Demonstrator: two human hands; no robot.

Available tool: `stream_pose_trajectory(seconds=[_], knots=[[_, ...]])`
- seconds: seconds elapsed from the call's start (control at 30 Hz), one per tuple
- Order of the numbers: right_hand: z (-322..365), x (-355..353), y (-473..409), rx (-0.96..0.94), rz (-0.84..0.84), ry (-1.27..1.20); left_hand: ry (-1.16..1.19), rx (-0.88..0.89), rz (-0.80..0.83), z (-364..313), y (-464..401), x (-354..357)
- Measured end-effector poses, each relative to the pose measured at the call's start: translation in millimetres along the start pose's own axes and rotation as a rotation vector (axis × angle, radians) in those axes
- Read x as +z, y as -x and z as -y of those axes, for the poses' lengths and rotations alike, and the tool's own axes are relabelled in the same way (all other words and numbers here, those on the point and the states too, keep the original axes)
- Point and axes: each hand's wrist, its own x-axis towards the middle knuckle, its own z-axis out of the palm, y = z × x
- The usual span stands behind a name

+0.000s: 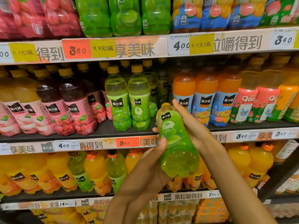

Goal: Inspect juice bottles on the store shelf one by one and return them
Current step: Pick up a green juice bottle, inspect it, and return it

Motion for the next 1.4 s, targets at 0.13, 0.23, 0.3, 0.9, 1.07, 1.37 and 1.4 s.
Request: stream_pose_trajectory(seconds=[0.13, 0.23, 0.3, 0.9, 1.07, 1.37, 1.4], knots=[[6, 2, 3, -0.053, 0.009, 0.05, -0.061, 0.017, -0.063, 2, -2, 0], [13, 5, 6, -0.16, 0.008, 0.068, -0.107, 0.038, -0.158, 6, -4, -2], [17, 6, 9, -0.25, 0.023, 0.127, -0.197, 0.071, -0.178, 8, -7, -7], [10, 5, 48, -0.682, 0.303, 0.36, -0.66, 0.362, -0.111, 14, -34, -33], [14, 1, 50, -0.706, 0.381, 0.466, -0.608, 0.392, -0.151, 12, -37, -41], [24, 8, 35, -0.607, 0.373, 0.231, -0.614, 0.327, -0.003, 17, -35, -44], [23, 9, 34, -0.626, 0.306, 0.234, -0.585, 0.329, -0.026, 19, -35, -43]])
